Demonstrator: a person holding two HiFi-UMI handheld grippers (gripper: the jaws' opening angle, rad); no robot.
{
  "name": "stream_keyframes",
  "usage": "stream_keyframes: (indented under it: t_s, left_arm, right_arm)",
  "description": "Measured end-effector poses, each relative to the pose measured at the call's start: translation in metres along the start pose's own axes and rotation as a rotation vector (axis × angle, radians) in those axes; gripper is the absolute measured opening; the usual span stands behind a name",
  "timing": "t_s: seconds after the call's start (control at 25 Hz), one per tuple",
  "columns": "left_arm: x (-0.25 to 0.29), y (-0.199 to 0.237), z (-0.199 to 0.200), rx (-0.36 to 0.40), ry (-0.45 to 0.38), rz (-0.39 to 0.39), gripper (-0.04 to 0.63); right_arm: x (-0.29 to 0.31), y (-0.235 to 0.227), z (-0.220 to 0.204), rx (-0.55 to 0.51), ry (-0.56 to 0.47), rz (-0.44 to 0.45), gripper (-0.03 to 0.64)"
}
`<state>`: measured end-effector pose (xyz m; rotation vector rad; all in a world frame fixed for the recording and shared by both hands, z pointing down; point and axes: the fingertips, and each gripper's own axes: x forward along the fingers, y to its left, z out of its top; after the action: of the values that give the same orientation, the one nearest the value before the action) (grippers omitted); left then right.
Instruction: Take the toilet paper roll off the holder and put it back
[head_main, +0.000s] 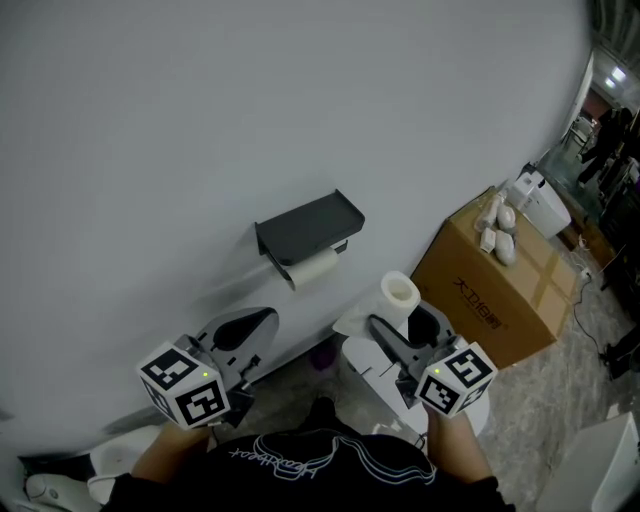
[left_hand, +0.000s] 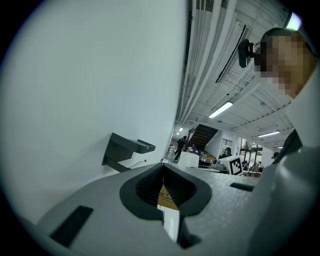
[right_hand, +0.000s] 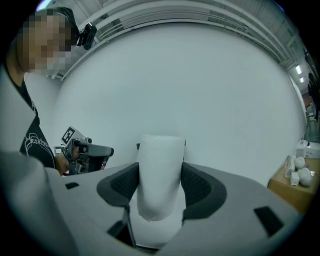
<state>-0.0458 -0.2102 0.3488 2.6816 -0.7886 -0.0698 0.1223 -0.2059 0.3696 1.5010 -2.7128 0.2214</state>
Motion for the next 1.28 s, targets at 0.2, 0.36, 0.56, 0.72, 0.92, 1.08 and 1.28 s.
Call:
stream_keyframes:
  t_s: [0.2,0.36,0.56,0.72,0.92,1.08,1.28]
  left_arm:
    - [0.005,0.003,0.008,0.012,-0.012,0.005,0.005]
    - [0.008,0.005,0.017,0.022,-0.027,0.009,0.005]
    - [0.011,0.009,0.025,0.028,-0.039,0.018,0.005]
    - [0.012,0.016,0.029,0.023,-0.044,0.027,0.005]
    - [0.014,0.026,0.033,0.020,-0.047,0.043,0.005]
    - [0.018,0.032,0.039,0.033,-0.051,0.050,0.005]
    - [0.018,0.037,0.041,0.042,-0.056,0.065,0.005]
  right_arm:
    - [0.004,0.000,0.023,-0.002,-0.037,0.032,0.265]
    - [0.007,-0.003,0.045,-0.041,-0.062,0.043,0.265]
    - [0.019,-0.006,0.070,-0.096,-0.078,0.064,0.265]
    - [0.032,-0.006,0.088,-0.128,-0.100,0.082,0.265]
    - [0.048,-0.004,0.110,-0.175,-0.121,0.104,0.265]
    - [0.066,-0.008,0.123,-0.187,-0.134,0.113,0.265]
    - [0.087,-0.012,0.129,-0.197,-0.128,0.131,0.265]
